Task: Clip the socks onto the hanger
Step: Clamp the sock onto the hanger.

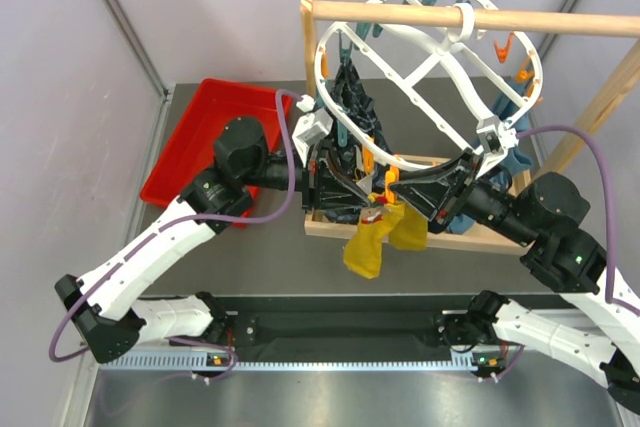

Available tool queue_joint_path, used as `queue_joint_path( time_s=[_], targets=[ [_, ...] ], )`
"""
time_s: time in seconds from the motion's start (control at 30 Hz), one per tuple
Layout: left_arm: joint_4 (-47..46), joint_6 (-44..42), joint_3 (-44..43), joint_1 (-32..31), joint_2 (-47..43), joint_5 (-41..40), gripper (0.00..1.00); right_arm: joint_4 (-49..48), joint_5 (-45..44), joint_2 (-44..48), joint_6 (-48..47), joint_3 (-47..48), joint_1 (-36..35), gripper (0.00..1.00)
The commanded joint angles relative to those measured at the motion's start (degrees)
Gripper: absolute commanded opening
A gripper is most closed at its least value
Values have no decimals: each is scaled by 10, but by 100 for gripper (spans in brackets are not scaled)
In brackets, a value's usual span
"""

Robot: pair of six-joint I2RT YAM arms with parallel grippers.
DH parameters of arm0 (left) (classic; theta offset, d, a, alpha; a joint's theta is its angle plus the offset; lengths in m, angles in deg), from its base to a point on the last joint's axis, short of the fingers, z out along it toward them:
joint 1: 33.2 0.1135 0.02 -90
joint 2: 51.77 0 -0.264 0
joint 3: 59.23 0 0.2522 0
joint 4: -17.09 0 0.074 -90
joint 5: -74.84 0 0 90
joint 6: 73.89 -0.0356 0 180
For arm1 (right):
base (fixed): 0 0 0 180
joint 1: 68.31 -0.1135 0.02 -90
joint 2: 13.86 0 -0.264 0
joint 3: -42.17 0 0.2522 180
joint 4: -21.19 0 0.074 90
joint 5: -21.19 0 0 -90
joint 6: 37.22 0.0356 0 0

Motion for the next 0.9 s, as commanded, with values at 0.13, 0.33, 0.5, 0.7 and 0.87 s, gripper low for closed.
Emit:
queue_joint_path(
  time_s=[0.13,0.33,0.5,0.7,0.87],
  targets=[
    [-33,-6,6,-3,-19,-17,0,1,56,-7,21,3,-7,1],
    [-33,-3,8,-3,-20,-16,0,6,58,-4,24,3,-7,17],
    [-33,-2,9,-4,-18,-15,0,6,58,-4,24,5,-7,26],
    [-33,0,10,-4,-15,-18,0,12,58,-2,23,8,-6,35],
    [-33,-2,11,-4,-12,-20,0,13,58,-3,23,9,-7,42]
  ],
)
